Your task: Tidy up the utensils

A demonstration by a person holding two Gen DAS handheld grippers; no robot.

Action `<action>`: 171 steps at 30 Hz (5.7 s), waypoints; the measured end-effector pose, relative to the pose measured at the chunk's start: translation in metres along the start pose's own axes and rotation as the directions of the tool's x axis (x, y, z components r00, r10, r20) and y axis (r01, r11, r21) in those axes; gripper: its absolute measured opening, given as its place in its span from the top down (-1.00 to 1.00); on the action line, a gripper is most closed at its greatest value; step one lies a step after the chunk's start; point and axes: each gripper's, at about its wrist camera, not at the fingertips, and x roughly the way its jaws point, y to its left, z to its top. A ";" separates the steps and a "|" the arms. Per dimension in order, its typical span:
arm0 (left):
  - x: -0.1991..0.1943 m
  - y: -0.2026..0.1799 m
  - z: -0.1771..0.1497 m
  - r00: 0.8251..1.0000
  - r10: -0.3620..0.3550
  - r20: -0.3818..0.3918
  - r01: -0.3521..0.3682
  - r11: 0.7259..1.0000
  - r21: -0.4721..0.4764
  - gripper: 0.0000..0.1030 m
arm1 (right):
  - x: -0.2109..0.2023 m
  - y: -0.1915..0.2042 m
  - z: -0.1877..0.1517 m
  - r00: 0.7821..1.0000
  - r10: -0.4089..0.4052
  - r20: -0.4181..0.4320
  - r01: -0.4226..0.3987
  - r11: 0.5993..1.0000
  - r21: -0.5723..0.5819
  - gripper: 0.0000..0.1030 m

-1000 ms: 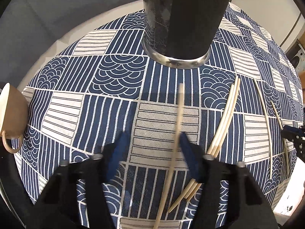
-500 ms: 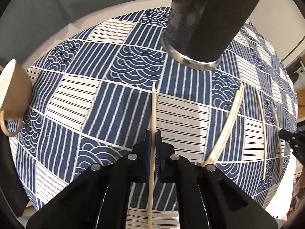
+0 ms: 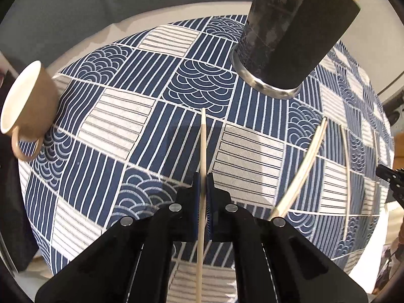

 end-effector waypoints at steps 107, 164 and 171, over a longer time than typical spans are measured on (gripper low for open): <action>-0.206 -0.115 0.086 0.866 0.083 0.494 0.057 0.964 -0.260 0.90 | -0.123 -0.061 0.220 0.859 0.396 0.326 -0.363 0.918 -0.158 0.93; -0.165 -0.041 0.132 0.765 -0.099 0.637 0.264 0.950 -0.169 0.90 | 0.121 -0.034 0.249 0.946 0.297 -0.133 -0.233 0.903 0.360 0.92; -0.163 -0.040 0.135 0.756 -0.124 0.643 0.294 0.941 -0.165 0.90 | 0.099 -0.056 0.246 0.934 0.352 -0.056 -0.307 0.874 0.376 1.00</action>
